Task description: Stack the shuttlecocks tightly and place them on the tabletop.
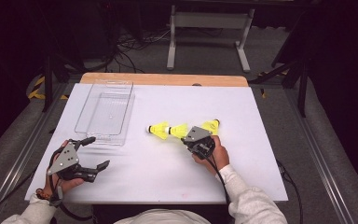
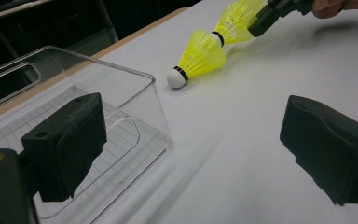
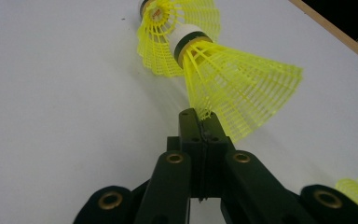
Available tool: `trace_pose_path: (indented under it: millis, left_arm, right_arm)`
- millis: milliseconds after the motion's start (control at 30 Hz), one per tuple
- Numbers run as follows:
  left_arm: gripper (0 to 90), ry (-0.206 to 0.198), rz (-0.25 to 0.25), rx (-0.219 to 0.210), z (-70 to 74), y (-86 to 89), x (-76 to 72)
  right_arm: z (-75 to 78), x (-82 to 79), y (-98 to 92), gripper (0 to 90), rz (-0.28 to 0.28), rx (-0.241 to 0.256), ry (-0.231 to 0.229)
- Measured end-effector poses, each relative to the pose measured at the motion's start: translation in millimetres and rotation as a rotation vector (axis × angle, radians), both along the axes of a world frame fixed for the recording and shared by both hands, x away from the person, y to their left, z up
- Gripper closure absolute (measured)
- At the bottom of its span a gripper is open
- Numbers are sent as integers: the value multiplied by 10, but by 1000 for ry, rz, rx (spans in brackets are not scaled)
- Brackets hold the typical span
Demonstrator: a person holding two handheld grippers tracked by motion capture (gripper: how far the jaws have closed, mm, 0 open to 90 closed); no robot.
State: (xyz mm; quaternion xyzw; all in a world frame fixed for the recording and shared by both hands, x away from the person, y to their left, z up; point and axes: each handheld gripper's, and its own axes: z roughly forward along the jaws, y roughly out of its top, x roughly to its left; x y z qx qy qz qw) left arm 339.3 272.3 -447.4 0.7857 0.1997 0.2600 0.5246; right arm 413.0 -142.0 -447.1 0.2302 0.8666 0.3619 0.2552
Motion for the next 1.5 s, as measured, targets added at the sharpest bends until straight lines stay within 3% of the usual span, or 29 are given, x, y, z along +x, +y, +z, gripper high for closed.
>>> trace_pose_path:
  millis: [600,900,1300,1500]
  left_arm:
    - [80,1,-6,0,-2,-3,6]
    - [80,4,-9,-1,-3,-1,7]
    - [80,0,-11,-1,1,2,-1]
    - [80,-3,-8,-5,8,6,-7]
  right_arm:
    - [-70,121,360,900,47,-20,7]
    - [-115,151,429,896,50,-16,22]
    - [-124,161,368,723,30,4,50]
    - [-28,92,283,641,47,49,51]
